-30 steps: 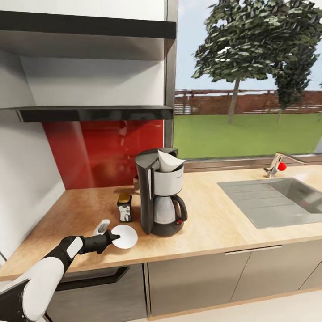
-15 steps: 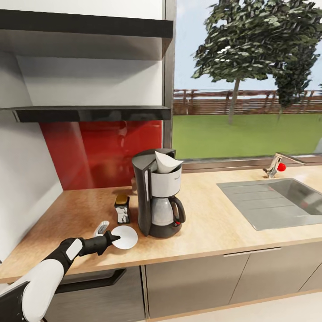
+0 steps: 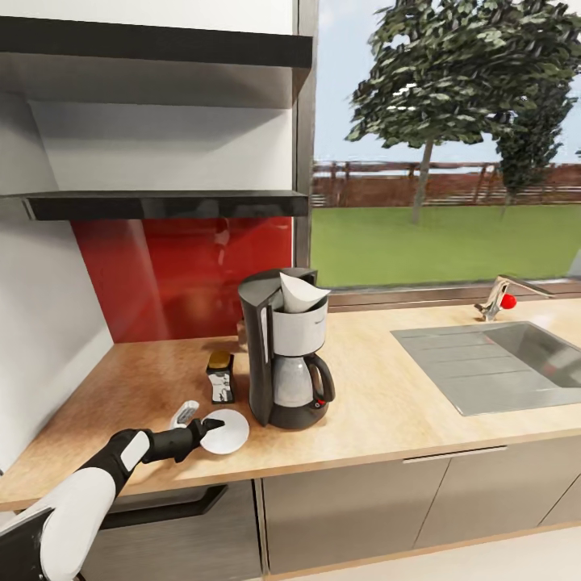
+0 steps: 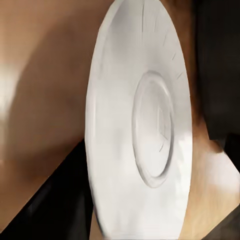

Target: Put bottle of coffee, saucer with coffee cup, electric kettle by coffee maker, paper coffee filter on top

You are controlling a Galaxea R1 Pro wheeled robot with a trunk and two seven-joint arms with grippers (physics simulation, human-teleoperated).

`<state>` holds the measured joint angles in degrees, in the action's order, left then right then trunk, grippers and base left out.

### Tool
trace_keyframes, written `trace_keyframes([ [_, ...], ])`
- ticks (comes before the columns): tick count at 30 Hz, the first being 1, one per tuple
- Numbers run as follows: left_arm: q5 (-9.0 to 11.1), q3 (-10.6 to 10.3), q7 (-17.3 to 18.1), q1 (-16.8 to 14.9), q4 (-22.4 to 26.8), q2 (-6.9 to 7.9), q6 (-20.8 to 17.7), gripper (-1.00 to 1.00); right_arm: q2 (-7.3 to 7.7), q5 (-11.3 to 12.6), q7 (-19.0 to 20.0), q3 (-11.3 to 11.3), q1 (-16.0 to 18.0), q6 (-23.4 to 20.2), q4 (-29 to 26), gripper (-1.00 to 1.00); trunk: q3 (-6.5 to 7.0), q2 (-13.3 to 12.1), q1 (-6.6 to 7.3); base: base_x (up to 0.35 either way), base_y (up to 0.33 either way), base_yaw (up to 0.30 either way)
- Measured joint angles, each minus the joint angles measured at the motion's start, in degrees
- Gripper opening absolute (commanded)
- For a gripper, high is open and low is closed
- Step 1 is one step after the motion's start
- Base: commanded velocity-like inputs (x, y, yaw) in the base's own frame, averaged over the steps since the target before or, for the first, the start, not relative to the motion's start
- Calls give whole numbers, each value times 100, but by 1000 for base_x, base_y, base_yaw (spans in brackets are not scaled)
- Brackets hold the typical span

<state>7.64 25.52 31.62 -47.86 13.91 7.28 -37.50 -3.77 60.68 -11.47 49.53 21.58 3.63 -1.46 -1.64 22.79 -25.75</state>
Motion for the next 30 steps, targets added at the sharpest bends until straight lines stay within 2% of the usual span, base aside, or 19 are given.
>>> trace_keyframes([
  [12, 12, 12, -149, -1, 61, 33, 0, 100, 1, 2, 0, 0, 0, -3, -2, 100, 1, -1, -2, -170, 167, 0],
  [19, 18, 13, -139, -2, 85, 77, -15, 100, 0, -1, 0, 0, 0, 0, 0, 100, 0, 0, 0, -29, 33, 0],
  [22, 26, -12, -104, -46, 319, 129, -149, 100, 0, -1, 0, 0, 0, -1, 0, 100, 0, 0, 0, -1, 1, 0],
  [24, 54, -26, -95, -55, 539, 133, -399, 100, 0, -1, 0, 0, 0, 0, 0, 100, 0, 0, 0, 0, 0, 0],
  [25, 45, -56, -53, -43, 735, 129, -785, 100, 0, -1, 0, 0, 0, -1, 0, 100, 0, 0, 0, 0, 0, 0],
  [27, 49, -93, 149, -17, 899, 132, -1067, 100, 0, -1, 3, 0, 0, -2, 0, 100, 0, 0, 0, 0, 0, 0],
  [29, 25, -113, 602, -1, 1036, 135, -1188, 100, -5, -1, 6, 0, 0, -1, 0, 100, 0, 0, 0, 0, 0, 0],
  [30, -1, -119, 958, 8, 1100, 145, -1221, 100, -7, -1, 7, 0, 0, 0, -2, 100, 0, 0, 0, 0, 0, 0],
])
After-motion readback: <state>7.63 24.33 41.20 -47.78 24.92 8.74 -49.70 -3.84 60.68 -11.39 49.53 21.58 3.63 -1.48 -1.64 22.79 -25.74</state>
